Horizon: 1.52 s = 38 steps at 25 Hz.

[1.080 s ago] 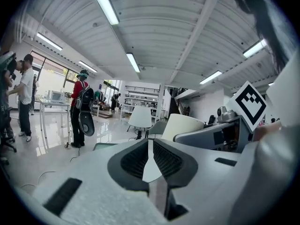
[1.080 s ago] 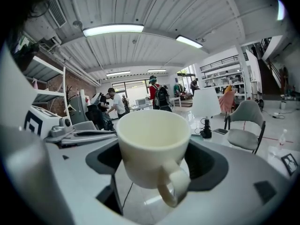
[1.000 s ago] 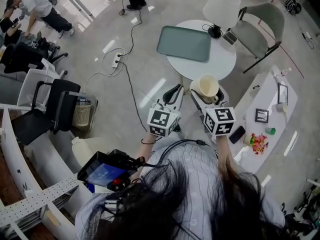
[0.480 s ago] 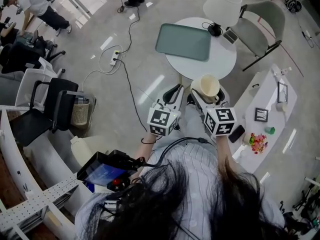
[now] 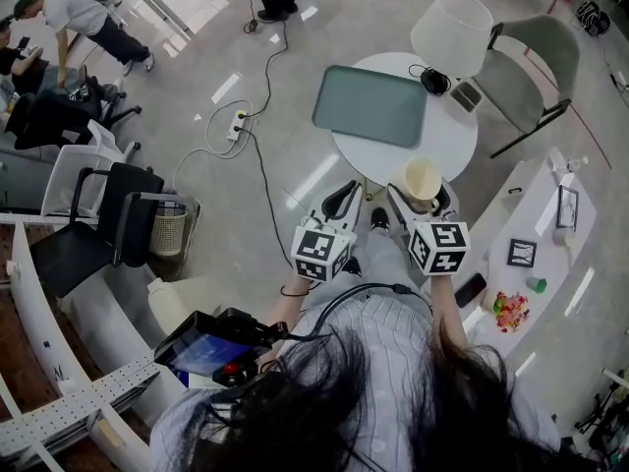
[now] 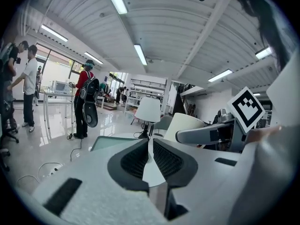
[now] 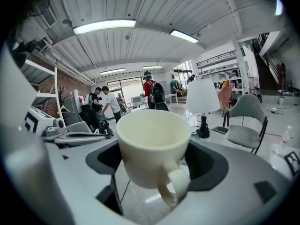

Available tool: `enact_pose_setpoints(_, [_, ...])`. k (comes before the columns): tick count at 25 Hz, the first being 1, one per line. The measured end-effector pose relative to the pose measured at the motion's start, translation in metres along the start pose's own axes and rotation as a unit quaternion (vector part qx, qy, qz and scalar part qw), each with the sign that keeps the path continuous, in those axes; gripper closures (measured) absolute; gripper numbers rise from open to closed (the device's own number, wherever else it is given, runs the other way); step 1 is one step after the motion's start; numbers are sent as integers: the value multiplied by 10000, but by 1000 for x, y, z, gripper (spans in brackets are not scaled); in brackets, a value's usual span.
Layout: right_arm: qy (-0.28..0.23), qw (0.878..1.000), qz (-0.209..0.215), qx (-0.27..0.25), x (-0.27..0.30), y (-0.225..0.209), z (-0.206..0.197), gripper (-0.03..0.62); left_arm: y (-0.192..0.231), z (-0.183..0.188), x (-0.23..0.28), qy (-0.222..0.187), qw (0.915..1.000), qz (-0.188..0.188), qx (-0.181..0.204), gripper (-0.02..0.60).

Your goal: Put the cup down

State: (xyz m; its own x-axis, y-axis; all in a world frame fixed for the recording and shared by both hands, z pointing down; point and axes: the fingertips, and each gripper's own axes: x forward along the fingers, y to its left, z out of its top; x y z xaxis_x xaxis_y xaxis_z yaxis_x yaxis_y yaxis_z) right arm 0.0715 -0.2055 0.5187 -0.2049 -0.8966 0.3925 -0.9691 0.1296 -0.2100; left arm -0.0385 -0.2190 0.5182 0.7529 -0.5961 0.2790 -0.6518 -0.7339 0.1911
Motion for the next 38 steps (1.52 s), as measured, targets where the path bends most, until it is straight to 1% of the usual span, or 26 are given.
enact_pose_setpoints(6, [244, 9997, -43, 89, 45, -44, 0, 169, 13, 6, 55, 106, 9999, -20, -36, 543])
enact_pose_setpoints(11, [346, 9994, 9, 39, 91, -75, 6, 169, 29, 10, 100, 191, 9998, -1, -70, 543])
enact_pose_setpoints(16, [464, 9989, 56, -90, 139, -102, 9, 169, 50, 14, 139, 269, 9996, 94, -18, 543])
enact_pose_setpoints(20, [619, 9979, 78, -143, 173, -123, -1, 169, 64, 9, 164, 334, 9993, 184, -39, 543])
enact_pose_setpoints(23, [798, 9966, 67, -210, 199, -139, -11, 169, 70, 4, 182, 408, 9990, 173, -34, 543])
enact_pose_setpoints(28, [1092, 9933, 62, -364, 237, -154, -28, 169, 77, -9, 202, 638, 9979, 98, -25, 543])
enact_pose_setpoints(33, [1175, 9926, -32, -319, 268, -169, -35, 169, 81, -19, 213, 793, 9968, 74, -77, 543])
enact_pose_setpoints(38, [1245, 9916, -139, -309, 293, -184, -37, 169, 84, -20, 220, 868, 9962, 56, -75, 543])
